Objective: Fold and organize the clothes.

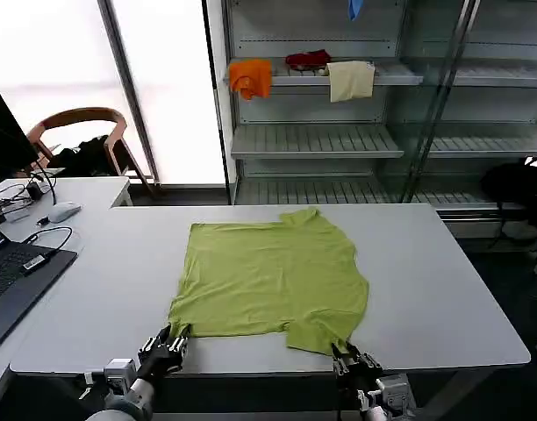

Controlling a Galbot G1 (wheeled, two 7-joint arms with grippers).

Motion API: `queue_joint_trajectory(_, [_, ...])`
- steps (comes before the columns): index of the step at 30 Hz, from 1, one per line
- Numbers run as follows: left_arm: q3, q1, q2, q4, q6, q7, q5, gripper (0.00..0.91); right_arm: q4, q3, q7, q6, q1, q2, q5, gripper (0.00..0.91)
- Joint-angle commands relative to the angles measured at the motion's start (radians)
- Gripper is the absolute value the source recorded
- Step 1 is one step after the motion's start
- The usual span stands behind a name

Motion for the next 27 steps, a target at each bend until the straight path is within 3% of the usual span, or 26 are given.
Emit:
queue_joint_trajectory(1, [0.005, 0.003, -0.001, 0.017, -0.020, 0.024, 0.024, 0.010, -0.003, -0.001, -0.009, -0.002, 0.009, 0.001, 0.001, 0.000])
queue_joint_trajectory(7, [-0.002, 0.009, 0.010, -0.020, -0.068, 0.027, 0.041, 0.000, 0.010, 0.014, -0.053, 0.039, 0.012, -0.001, -0.040, 0.000])
queue_joint_trajectory(15, [-0.020, -0.013, 0.027, -0.110, -0.079, -0.032, -0.004, 0.000, 0.078, 0.087, -0.130, 0.051, 0.017, -0.033, -0.023, 0.000])
queue_joint_trajectory(22, [0.024, -0.183, 0.035, -0.050, -0.077, -0.096, -0.045, 0.000, 0.036, 0.123, -0.147, -0.004, 0.115, -0.057, 0.021, 0.000])
queue_joint_trajectory(27, [0.063, -0.294, 0.032, 0.050, -0.073, -0.125, -0.046, 0.000, -0.057, 0.129, -0.211, -0.004, 0.236, -0.074, -0.008, 0.000])
